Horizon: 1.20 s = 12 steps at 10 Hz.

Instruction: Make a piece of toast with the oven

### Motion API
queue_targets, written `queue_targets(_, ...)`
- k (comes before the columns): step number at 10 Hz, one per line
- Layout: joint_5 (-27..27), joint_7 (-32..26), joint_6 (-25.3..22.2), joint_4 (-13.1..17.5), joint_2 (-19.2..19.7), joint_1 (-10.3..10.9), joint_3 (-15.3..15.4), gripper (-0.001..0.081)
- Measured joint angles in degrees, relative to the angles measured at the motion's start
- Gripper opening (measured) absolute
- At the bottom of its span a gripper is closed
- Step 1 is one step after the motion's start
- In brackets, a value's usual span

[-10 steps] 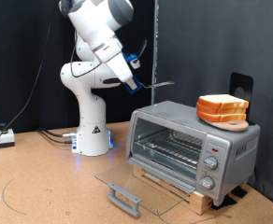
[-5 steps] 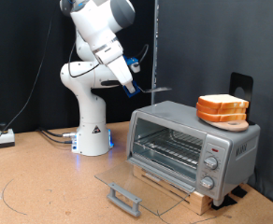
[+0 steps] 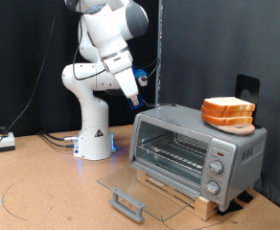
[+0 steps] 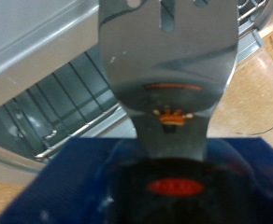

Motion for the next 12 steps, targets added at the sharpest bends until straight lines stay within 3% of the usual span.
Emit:
queue_targets(3, 2.5, -0.5, 6.0, 0.6, 1.3, 1.1, 1.6, 0.0394)
queue_targets(12, 5.7, 6.1, 10.2, 8.5, 12.5, 2.9, 10.5, 0.0394)
